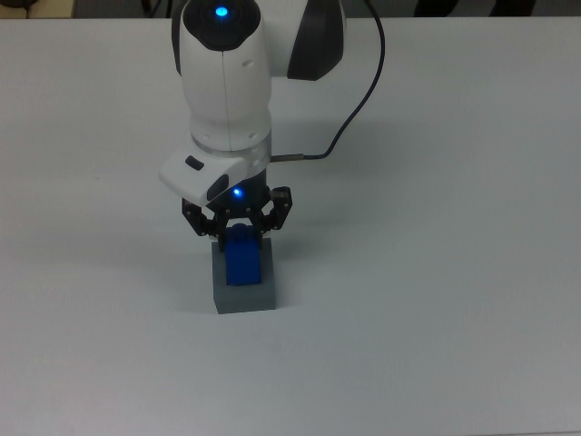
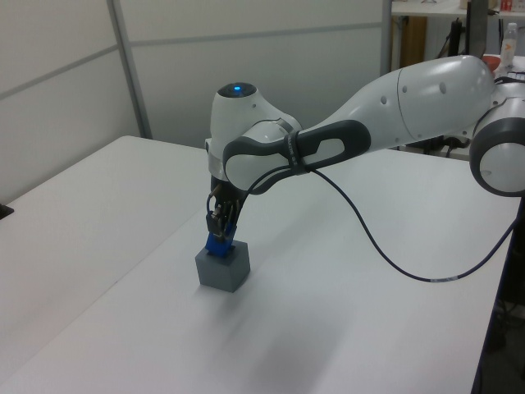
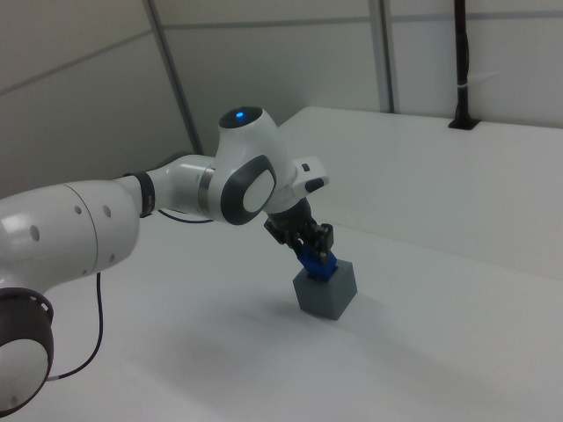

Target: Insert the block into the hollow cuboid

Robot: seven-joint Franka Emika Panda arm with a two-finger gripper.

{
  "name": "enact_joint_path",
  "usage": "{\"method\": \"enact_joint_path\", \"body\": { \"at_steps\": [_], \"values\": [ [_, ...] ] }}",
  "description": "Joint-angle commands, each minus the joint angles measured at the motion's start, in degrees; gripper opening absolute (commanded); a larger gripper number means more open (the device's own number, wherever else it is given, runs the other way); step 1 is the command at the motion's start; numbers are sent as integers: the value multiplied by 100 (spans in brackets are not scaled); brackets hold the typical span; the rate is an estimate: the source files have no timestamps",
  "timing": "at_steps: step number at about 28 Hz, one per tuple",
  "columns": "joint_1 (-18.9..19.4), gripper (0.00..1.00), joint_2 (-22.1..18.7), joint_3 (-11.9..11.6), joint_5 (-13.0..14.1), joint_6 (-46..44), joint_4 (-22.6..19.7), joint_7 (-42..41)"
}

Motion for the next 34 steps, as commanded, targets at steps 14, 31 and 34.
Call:
{"method": "enact_joint_path", "body": {
  "at_steps": [14, 31, 34],
  "values": [
    [1, 100, 8, 3, -42, 70, 114, -95],
    [1, 94, -62, 3, 37, -166, -53, 10],
    [19, 82, -142, 11, 73, -535, -141, 186]
  ]
}}
